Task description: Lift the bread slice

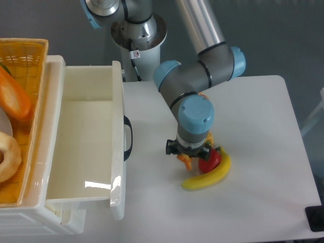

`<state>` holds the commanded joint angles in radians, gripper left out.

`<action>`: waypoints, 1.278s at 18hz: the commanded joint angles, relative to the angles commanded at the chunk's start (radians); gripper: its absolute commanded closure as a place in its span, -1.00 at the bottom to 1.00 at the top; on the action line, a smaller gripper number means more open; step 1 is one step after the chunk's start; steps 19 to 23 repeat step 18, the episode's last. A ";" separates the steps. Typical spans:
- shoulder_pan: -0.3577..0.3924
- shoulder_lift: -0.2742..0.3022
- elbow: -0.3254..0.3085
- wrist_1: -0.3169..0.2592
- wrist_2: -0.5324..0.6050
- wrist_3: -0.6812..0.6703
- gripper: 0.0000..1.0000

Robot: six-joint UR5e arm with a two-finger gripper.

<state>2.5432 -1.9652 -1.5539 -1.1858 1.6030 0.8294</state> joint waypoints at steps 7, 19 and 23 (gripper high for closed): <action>0.038 0.051 -0.006 0.000 0.026 0.266 0.83; 0.048 0.066 -0.003 -0.002 0.067 0.287 0.82; 0.048 0.066 -0.003 -0.002 0.067 0.287 0.82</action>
